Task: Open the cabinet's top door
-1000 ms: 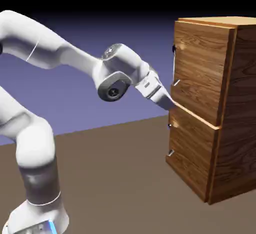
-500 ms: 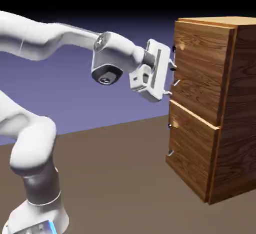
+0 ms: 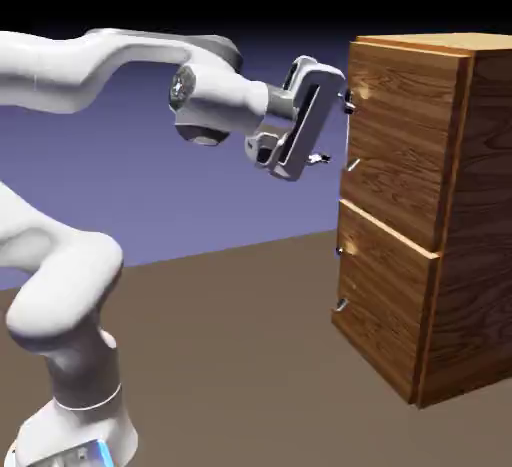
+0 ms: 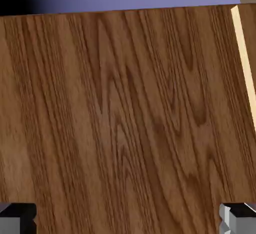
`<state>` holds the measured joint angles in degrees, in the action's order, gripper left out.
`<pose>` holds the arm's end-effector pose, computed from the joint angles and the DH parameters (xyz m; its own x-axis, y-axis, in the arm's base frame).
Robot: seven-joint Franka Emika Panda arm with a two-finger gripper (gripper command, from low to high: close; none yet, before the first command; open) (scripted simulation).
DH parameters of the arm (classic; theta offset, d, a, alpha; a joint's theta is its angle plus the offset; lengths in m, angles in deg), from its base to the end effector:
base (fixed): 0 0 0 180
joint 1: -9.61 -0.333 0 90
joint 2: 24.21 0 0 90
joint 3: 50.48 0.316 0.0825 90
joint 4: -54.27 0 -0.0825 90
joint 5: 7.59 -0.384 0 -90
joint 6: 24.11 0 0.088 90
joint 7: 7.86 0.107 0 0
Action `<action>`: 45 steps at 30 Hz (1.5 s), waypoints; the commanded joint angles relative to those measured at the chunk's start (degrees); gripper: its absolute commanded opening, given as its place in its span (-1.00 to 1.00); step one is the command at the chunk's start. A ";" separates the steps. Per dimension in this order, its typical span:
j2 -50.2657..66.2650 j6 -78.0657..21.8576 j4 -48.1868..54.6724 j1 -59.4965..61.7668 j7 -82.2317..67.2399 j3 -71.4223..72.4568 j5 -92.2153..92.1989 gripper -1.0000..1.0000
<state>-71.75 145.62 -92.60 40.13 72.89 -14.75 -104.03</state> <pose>0.3608 0.0096 0.5697 -0.2720 -0.4397 -0.8560 -0.1112 0.8979 -0.4259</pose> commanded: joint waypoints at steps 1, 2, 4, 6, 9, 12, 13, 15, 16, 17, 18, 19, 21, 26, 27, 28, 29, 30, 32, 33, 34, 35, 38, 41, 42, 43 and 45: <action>-0.38 -0.11 0.37 0.81 0.99 0.92 -2.50 0.00; -0.77 -0.22 0.73 1.61 1.98 1.85 -4.99 0.00; -1.54 -0.44 1.46 3.23 3.96 3.69 -9.97 0.00; -2.31 -0.66 2.19 4.84 5.94 5.54 -14.96 0.00; -3.46 -1.00 3.29 7.26 8.91 8.31 -22.43 0.00; -4.61 -1.33 4.38 9.68 11.88 11.08 -29.91 0.00; -5.00 -1.44 4.75 10.49 12.87 12.00 -32.40 0.00; -5.77 -1.66 5.48 12.10 14.84 13.85 -37.39 0.00; -6.15 -1.77 5.84 12.90 15.83 14.77 -39.88 0.00; -6.54 -1.88 6.21 13.71 16.82 15.70 -42.37 0.00; -6.92 -1.99 6.57 14.52 17.81 16.62 -44.86 0.00; -7.31 -2.10 6.94 15.32 18.80 17.54 -47.36 0.00; -8.07 -2.32 7.67 16.94 20.78 19.39 -52.34 0.00; -10.00 -2.88 9.49 20.97 25.73 24.01 -64.80 0.00; -10.38 -2.99 9.86 21.77 26.72 24.93 -67.29 0.00; -10.54 -3.03 10.01 22.12 27.14 25.32 -68.36 0.00; -10.55 -3.03 10.01 22.12 27.14 25.32 -68.36 0.00; -9.79 -3.44 11.57 24.30 26.98 26.56 -68.62 0.00; -8.39 -4.21 14.47 28.38 26.69 28.88 -69.10 0.00; -7.71 -4.58 15.86 30.33 26.55 29.99 -69.33 0.00; -7.03 -4.95 17.26 32.30 26.41 31.10 -69.56 0.00; -7.03 -4.95 17.26 32.30 26.41 31.10 -69.56 -1.00; -4.42 -6.87 14.79 28.15 22.77 28.02 -69.56 -1.00; -0.63 -8.91 11.91 21.92 17.23 23.00 -69.53 -1.00; 0.57 -9.40 11.12 19.84 15.46 21.26 -69.53 -1.00; 1.74 -9.79 10.44 17.77 13.63 19.48 -69.59 -1.00; 3.85 -10.39 9.24 13.61 10.24 15.83 -69.57 -1.00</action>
<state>-67.91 135.27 -83.35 53.75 83.14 1.07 -173.55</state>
